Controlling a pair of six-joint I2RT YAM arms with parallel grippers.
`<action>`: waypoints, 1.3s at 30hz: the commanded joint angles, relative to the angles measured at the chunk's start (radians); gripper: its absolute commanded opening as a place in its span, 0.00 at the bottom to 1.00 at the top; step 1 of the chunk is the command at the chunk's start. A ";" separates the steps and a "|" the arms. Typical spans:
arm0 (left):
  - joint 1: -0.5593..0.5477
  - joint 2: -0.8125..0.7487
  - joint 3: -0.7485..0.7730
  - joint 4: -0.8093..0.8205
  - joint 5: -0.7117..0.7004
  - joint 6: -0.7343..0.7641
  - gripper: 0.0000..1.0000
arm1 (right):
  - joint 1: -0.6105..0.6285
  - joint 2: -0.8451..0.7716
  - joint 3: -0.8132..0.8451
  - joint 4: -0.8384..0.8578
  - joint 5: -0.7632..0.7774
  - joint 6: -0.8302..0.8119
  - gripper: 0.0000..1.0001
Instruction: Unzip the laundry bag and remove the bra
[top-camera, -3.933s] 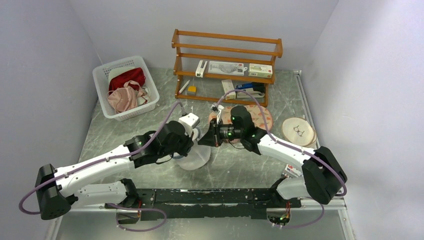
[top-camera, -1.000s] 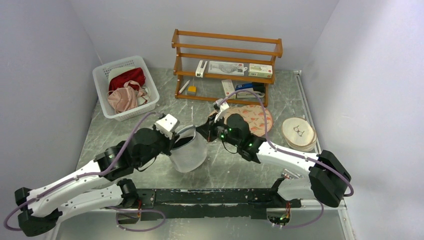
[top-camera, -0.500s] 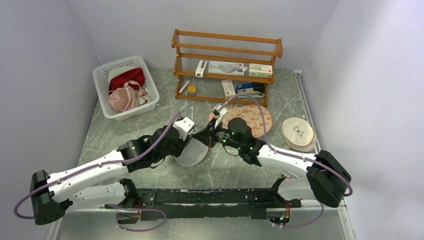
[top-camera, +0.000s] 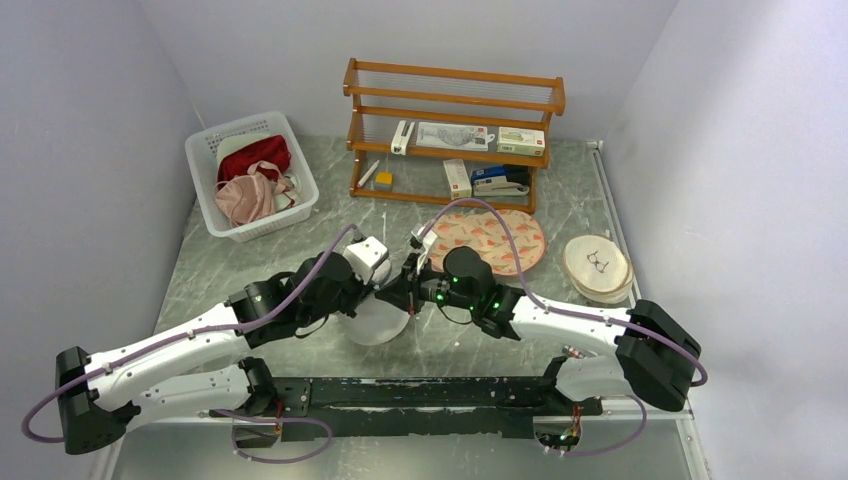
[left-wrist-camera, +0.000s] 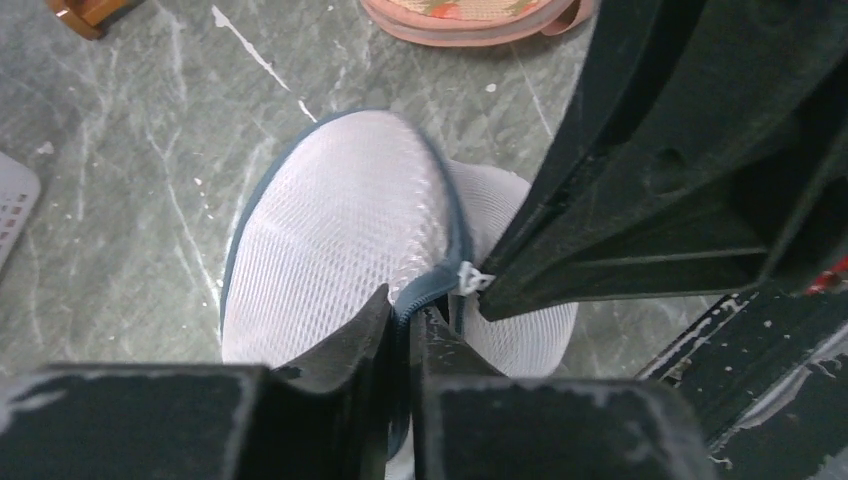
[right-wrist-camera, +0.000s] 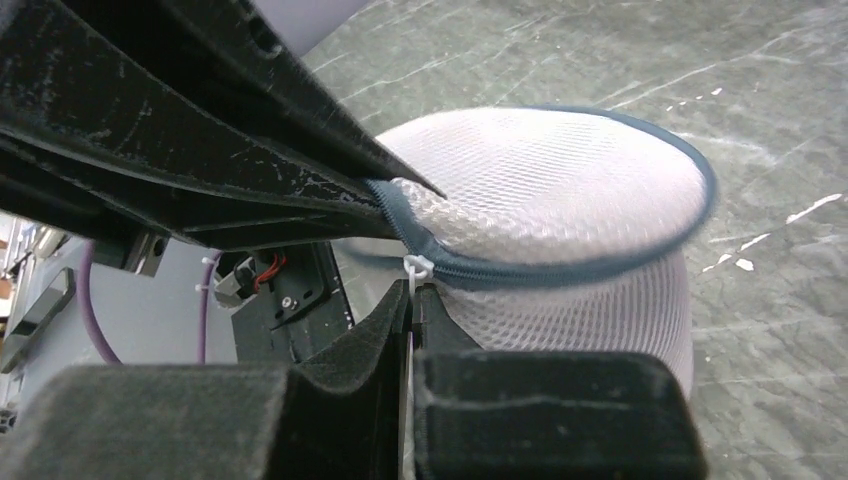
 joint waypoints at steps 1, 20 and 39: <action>-0.001 -0.021 0.026 0.048 0.068 0.009 0.12 | 0.008 -0.016 0.034 -0.011 0.034 0.002 0.00; -0.001 -0.057 0.017 0.047 0.028 -0.005 0.22 | -0.233 -0.016 -0.037 0.104 -0.149 0.156 0.00; -0.001 -0.055 0.026 0.028 0.000 -0.018 0.24 | -0.036 -0.046 0.019 0.014 -0.030 0.052 0.00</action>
